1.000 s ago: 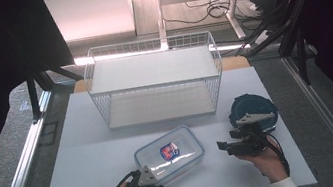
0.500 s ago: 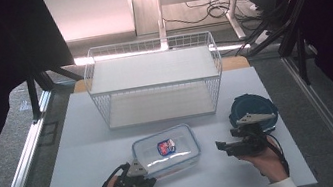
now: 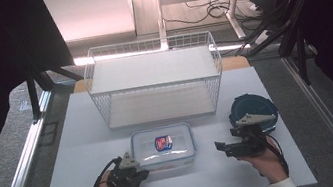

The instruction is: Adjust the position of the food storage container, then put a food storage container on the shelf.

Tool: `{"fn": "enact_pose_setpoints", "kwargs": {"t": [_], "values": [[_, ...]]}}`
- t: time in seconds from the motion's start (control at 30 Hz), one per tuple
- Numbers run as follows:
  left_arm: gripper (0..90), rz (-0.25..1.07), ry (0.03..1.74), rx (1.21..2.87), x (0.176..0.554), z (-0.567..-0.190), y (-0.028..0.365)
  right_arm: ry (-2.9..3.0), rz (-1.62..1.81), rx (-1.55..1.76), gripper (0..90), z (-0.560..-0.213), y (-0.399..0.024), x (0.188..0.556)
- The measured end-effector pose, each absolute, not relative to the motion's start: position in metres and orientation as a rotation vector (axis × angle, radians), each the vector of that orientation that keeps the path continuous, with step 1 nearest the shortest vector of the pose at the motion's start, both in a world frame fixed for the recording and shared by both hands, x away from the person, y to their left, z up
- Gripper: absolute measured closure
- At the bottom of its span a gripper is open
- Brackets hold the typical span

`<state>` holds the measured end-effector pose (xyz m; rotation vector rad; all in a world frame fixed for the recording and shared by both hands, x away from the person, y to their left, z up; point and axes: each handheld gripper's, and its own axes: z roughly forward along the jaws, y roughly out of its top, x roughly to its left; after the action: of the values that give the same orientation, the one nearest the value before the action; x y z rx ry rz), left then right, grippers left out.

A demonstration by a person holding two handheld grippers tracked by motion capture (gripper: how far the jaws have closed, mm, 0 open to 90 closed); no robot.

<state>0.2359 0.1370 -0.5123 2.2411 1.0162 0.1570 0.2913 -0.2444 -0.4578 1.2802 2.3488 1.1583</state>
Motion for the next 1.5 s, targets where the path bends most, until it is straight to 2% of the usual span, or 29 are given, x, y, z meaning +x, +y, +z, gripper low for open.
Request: {"fn": "enact_pose_setpoints", "kwargs": {"t": [0.27,0.4,0.57,0.6,0.67,0.7,0.73,0.77,0.8,0.9,1.23,1.5], "values": [[90.0,0.164,1.029,2.233,0.228,-0.507,0.142,2.341,1.171,1.283,19.1,-0.457,-0.244,0.290],[89.8,0.168,1.038,2.164,0.218,-0.489,0.161,2.313,1.191,1.275,18.9,-0.454,-0.243,0.287],[82.7,0.235,1.125,2.055,0.217,-0.474,0.177,2.306,1.205,1.282,18.1,-0.453,-0.244,0.286],[75.7,0.265,1.155,2.019,0.217,-0.468,0.184,2.305,1.205,1.281,18.1,-0.453,-0.244,0.286],[56.4,0.314,1.196,1.972,0.217,-0.461,0.193,2.305,1.206,1.271,18.2,-0.452,-0.244,0.285],[40.2,0.346,1.234,1.934,0.217,-0.456,0.202,2.302,1.207,1.256,18.1,-0.452,-0.244,0.285],[34.8,0.346,1.234,1.934,0.217,-0.456,0.202,2.302,1.207,1.256,18.1,-0.452,-0.244,0.285],[34.8,0.352,1.247,1.915,0.218,-0.455,0.205,2.301,1.210,1.252,18.1,-0.452,-0.243,0.285],[27.6,0.351,1.272,1.887,0.218,-0.454,0.211,2.304,1.211,1.242,18.0,-0.452,-0.242,0.285],[21.2,0.362,1.295,1.872,0.219,-0.454,0.215,2.308,1.222,1.231,18.0,-0.452,-0.241,0.285],[13.9,0.368,1.334,1.831,0.219,-0.455,0.228,2.308,1.233,1.214,17.1,-0.451,-0.236,0.286],[12.5,0.387,1.379,1.813,0.221,-0.456,0.234,2.304,1.249,1.210,16.6,-0.452,-0.235,0.286]]}}
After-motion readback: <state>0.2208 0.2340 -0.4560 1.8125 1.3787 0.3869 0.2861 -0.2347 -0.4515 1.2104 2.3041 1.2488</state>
